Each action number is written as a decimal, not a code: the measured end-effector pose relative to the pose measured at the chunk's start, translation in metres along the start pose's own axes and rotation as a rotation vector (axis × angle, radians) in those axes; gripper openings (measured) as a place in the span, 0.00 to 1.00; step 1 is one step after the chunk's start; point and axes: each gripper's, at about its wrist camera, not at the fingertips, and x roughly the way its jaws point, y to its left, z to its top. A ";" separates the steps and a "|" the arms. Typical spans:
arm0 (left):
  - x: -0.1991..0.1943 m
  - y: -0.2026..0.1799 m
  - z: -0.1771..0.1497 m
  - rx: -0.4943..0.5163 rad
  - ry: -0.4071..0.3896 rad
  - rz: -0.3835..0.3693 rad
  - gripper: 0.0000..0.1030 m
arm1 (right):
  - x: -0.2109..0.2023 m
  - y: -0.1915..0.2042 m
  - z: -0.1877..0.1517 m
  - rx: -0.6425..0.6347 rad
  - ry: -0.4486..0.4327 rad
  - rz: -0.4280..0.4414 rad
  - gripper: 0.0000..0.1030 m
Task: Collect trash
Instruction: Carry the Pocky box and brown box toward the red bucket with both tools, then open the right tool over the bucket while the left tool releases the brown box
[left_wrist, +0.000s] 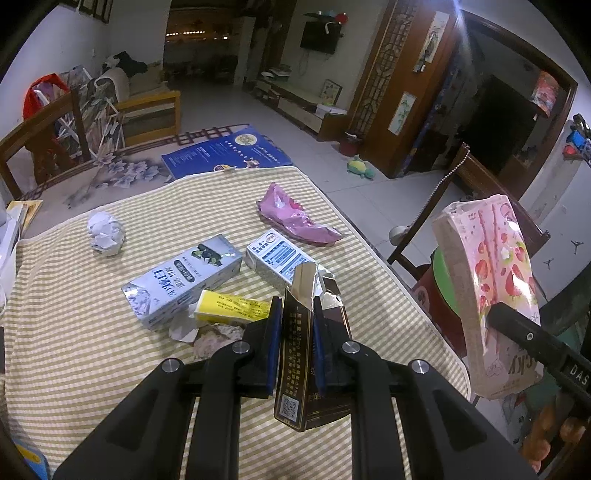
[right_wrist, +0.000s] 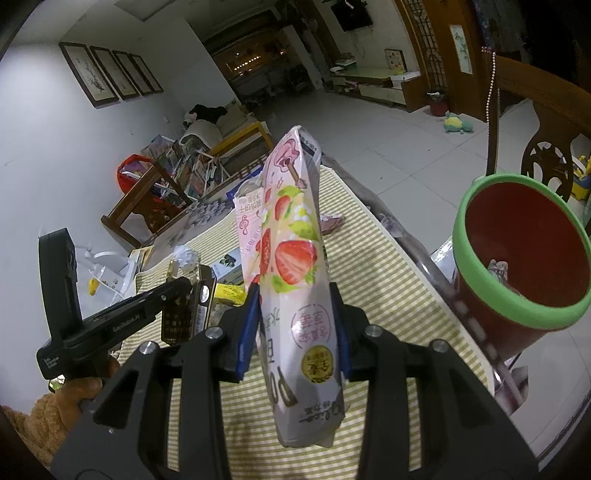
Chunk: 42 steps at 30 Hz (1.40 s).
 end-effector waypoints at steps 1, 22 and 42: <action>0.001 -0.002 0.001 -0.003 0.000 0.004 0.12 | 0.001 -0.003 0.002 -0.003 0.003 0.004 0.34; 0.022 -0.060 0.022 -0.002 -0.011 0.053 0.12 | -0.006 -0.054 0.035 -0.002 -0.007 0.041 0.34; 0.057 -0.152 0.041 0.100 0.020 -0.009 0.12 | -0.044 -0.145 0.052 0.103 -0.074 -0.050 0.34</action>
